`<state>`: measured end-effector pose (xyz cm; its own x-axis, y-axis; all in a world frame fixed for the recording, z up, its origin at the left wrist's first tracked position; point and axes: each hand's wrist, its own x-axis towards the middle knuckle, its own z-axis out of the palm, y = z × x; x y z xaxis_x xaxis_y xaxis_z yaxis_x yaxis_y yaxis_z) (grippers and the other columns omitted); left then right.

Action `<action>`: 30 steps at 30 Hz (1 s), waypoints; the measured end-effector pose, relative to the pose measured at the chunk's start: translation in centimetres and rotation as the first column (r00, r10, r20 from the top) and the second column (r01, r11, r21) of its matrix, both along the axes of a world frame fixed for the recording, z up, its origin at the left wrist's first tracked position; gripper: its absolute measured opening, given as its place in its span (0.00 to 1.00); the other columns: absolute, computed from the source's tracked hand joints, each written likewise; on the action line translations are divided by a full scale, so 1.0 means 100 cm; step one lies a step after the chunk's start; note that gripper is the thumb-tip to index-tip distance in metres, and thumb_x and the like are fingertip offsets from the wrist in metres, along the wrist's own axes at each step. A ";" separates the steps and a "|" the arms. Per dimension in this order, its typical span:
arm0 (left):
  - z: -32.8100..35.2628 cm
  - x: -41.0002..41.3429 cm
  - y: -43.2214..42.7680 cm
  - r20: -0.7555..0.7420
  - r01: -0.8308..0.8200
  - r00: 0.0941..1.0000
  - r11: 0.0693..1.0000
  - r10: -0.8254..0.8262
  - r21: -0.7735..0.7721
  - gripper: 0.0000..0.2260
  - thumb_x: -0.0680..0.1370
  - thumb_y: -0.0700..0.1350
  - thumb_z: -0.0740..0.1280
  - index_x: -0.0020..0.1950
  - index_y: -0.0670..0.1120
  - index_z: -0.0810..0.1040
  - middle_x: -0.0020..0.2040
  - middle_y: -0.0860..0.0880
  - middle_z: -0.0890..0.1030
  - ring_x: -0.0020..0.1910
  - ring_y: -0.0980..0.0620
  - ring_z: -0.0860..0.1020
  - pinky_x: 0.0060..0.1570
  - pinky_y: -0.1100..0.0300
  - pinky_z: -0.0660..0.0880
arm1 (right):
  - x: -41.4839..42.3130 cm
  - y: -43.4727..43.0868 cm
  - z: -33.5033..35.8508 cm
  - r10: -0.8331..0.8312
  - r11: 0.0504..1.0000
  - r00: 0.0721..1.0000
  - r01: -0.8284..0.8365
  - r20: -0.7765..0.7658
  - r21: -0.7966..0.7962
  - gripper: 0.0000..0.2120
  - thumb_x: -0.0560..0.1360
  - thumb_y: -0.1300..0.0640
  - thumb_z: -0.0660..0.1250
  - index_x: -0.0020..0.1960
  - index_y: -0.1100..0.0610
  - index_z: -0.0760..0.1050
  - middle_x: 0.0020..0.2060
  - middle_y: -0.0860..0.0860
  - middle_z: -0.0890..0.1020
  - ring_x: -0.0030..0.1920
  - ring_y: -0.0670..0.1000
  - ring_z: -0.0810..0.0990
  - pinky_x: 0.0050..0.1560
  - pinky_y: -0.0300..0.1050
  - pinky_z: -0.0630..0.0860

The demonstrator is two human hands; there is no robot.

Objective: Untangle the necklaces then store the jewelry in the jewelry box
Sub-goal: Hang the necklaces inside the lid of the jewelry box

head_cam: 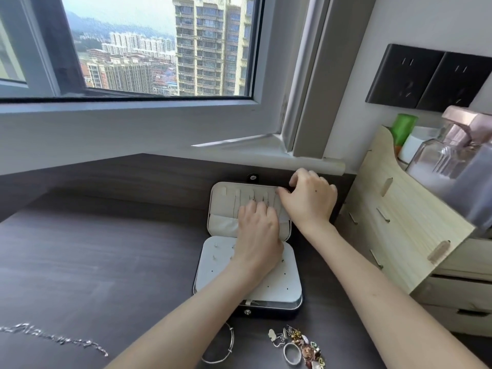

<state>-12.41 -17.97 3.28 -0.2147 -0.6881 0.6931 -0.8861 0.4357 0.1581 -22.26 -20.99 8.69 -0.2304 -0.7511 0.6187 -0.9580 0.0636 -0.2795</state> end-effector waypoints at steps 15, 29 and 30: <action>0.001 0.001 0.000 -0.043 0.027 0.999 1.000 -0.027 -0.001 0.18 0.51 0.34 0.66 0.39 0.44 0.74 0.33 0.47 0.74 0.34 0.44 0.72 0.36 0.56 0.55 | -0.014 0.009 0.004 0.115 0.873 0.197 -0.487 0.974 -0.005 0.20 0.69 0.78 0.62 0.50 0.56 0.77 0.41 0.56 0.81 0.42 0.54 0.81 0.38 0.43 0.78; 0.001 0.001 0.003 0.130 -0.033 0.991 0.997 0.024 0.067 0.28 0.51 0.37 0.71 0.52 0.43 0.83 0.33 0.48 0.74 0.35 0.45 0.74 0.37 0.56 0.54 | -0.015 0.011 -0.013 0.256 0.868 0.363 -0.494 0.896 -0.047 0.22 0.70 0.76 0.65 0.61 0.59 0.75 0.49 0.53 0.80 0.48 0.45 0.79 0.39 0.32 0.76; 0.000 0.001 0.003 0.128 -0.030 0.992 0.998 0.022 0.061 0.28 0.51 0.37 0.71 0.51 0.43 0.83 0.33 0.48 0.74 0.35 0.45 0.74 0.37 0.56 0.54 | -0.015 0.010 -0.014 0.251 0.871 0.369 -0.490 0.895 -0.042 0.23 0.70 0.76 0.65 0.61 0.60 0.74 0.50 0.53 0.80 0.48 0.45 0.79 0.40 0.32 0.76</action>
